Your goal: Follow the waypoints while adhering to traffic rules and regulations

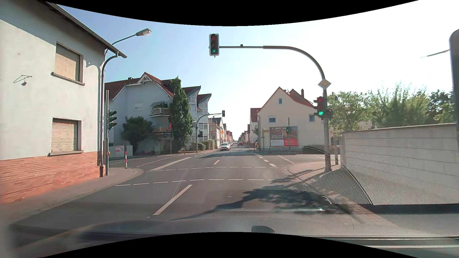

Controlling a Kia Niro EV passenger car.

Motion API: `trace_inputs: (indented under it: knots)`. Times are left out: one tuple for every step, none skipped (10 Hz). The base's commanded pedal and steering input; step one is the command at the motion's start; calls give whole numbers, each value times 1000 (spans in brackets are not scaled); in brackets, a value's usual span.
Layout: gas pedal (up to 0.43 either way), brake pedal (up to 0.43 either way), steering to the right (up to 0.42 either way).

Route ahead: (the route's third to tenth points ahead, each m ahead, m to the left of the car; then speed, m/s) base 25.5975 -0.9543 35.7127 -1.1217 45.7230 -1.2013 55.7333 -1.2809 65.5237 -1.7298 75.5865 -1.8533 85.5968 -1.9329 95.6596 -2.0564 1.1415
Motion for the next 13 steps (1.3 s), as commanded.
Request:
trace_inputs:
  knots:
    - [287,0,-18]
    - [299,0,-18]
    - [311,0,-17]
    - [319,0,-17]
    - [319,0,-16]
    - [331,0,-16]
    - [331,0,-15]
    - [339,0,-14]
    - [350,0,-12]
    - [350,0,-12]
    - [350,0,-12]
    - [350,0,-10]
    - [350,0,-9]
